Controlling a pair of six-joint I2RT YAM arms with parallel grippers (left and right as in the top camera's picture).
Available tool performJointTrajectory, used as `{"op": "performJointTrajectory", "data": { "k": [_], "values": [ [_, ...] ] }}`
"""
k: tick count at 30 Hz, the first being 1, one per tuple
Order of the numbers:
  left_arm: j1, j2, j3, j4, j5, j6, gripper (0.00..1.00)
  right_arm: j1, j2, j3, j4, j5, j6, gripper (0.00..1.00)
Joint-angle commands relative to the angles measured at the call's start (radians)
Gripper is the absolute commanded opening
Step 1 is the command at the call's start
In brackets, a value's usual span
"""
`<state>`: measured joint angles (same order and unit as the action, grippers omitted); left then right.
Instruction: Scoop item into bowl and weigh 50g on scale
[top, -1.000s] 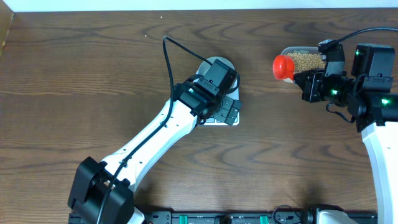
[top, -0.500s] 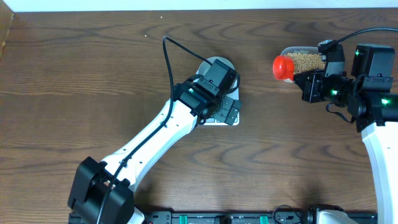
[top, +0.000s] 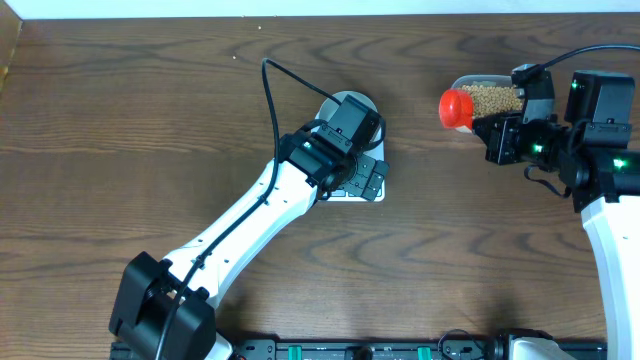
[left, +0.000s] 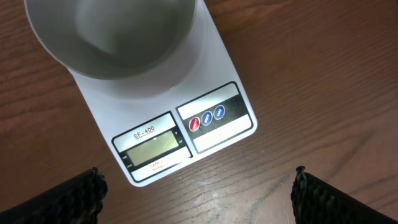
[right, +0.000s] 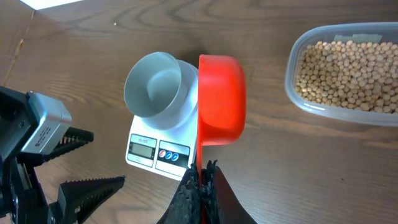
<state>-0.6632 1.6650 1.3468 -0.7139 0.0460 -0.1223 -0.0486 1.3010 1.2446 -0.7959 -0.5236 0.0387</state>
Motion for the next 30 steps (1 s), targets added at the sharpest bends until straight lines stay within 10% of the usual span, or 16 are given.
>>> {"op": "performJointTrajectory", "data": {
  "k": [1,20,24,30],
  "values": [
    [-0.001,0.000,-0.003,-0.004,-0.006,0.017,0.97,-0.003,-0.007,0.021,0.002,-0.002,-0.021,0.01],
    [-0.002,0.008,-0.003,-0.060,0.099,-0.024,0.97,-0.004,-0.008,0.021,-0.001,0.002,-0.022,0.01],
    [-0.002,0.008,-0.003,-0.032,0.100,-0.026,0.48,-0.008,-0.008,0.021,0.000,0.003,-0.036,0.01],
    [-0.002,0.022,-0.003,0.042,0.043,-0.096,0.07,-0.025,-0.008,0.022,-0.002,0.024,-0.037,0.01]
  ]
}}
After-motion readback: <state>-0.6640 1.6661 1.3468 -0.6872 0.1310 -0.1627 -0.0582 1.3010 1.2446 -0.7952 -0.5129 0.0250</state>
